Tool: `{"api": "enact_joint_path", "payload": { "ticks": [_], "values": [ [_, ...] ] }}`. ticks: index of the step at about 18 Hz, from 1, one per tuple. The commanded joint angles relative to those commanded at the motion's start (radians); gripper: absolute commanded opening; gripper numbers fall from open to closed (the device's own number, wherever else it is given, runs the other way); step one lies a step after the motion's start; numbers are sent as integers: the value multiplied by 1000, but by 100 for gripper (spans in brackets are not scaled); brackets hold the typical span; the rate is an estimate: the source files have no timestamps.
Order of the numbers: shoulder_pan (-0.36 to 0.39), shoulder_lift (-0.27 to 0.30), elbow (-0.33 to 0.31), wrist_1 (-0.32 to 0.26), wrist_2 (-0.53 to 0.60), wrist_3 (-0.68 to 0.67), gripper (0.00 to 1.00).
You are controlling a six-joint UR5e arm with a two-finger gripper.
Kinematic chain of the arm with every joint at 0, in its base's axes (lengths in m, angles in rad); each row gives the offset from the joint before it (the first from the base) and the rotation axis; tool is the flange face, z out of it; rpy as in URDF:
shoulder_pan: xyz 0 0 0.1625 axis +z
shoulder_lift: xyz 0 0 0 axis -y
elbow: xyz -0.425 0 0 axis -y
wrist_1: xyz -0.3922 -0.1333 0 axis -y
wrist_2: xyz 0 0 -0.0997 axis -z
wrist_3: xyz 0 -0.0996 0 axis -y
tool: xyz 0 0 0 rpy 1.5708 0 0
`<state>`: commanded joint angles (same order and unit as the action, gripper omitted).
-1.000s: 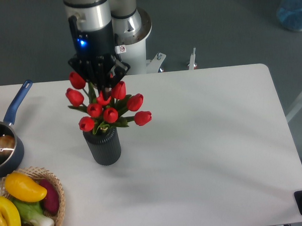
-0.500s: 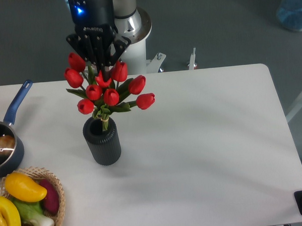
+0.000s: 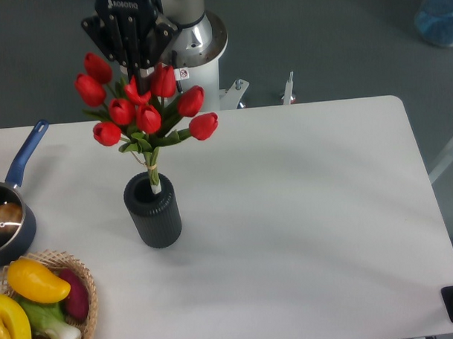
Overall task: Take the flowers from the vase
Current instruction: 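Lift the gripped tulip bunch straight up out of the vase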
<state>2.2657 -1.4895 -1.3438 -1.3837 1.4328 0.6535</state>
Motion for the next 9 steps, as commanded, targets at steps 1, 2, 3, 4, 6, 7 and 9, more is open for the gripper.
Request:
{"api": "enact_joint_path", "payload": {
  "ticks": [1, 2, 3, 4, 6, 7, 9],
  "values": [
    [2, 0, 5, 0, -2, -3, 2],
    [8, 2, 6, 0, -3, -5, 2],
    [12, 8, 8, 0, -8, -6, 2],
    [14, 8, 9, 0, -14, -8, 2],
    [18, 8, 15, 2, -14, -8, 2],
    [29, 8, 15, 2, -18, -9, 2],
    [41, 8, 15, 3, -38, -9, 2]
  ]
}}
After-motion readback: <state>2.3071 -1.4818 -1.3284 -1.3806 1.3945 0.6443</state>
